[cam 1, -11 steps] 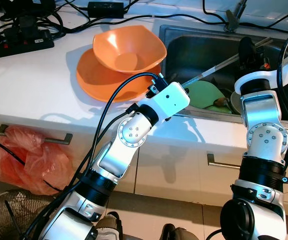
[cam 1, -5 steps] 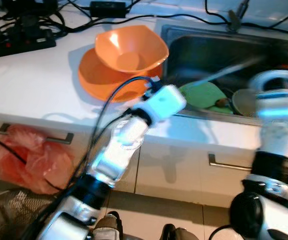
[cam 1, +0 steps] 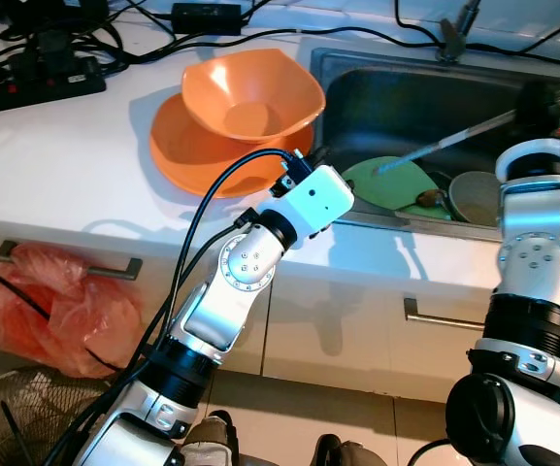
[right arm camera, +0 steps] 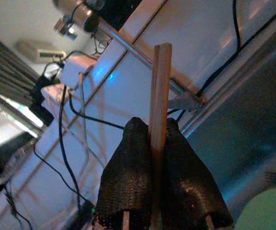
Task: Kitchen organization
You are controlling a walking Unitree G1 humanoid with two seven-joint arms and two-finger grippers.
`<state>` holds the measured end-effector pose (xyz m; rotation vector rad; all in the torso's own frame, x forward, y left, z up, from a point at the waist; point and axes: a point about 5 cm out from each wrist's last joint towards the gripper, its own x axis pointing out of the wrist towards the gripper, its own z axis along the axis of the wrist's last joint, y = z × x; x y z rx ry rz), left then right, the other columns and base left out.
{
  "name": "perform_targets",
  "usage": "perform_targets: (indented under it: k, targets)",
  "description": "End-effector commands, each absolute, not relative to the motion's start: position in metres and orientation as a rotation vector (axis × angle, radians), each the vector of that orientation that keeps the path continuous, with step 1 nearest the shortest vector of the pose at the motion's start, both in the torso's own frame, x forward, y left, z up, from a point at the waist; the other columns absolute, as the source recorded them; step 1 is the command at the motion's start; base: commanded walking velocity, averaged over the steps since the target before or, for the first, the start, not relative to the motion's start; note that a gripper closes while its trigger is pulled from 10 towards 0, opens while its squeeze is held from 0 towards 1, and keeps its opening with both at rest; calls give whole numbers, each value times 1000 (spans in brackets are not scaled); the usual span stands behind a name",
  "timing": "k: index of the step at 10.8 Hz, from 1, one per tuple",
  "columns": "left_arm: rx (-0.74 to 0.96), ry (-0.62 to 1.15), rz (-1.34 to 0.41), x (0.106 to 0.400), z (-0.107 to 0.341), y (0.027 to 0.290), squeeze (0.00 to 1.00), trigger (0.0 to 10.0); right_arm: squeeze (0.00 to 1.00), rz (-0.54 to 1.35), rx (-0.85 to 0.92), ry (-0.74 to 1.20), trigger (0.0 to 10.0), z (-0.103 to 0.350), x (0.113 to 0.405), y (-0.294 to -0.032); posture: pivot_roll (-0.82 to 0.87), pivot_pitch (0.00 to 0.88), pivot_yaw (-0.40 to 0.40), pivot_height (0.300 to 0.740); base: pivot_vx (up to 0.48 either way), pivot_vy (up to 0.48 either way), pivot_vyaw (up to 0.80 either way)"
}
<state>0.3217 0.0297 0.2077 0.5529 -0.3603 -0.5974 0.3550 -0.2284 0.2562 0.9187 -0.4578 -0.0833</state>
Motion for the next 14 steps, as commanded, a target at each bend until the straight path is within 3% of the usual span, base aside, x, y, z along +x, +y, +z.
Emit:
perform_targets:
  k: [1,6,14]
  targets:
    - [517,-355,-607,319,207,28,0,10000,0,-95,844,-483,10000,258,353,-231,215,150,-35,740,0,0,0]
    - [394,-311,-608,318,206,31,0,10000,0,-19,466,-459,10000,245,356,-199,217,157,-40,740,0,0,0]
    - [340,-282,-612,316,202,29,0,10000,0,47,291,-323,10000,191,355,-172,214,165,-41,740,0,0,0]
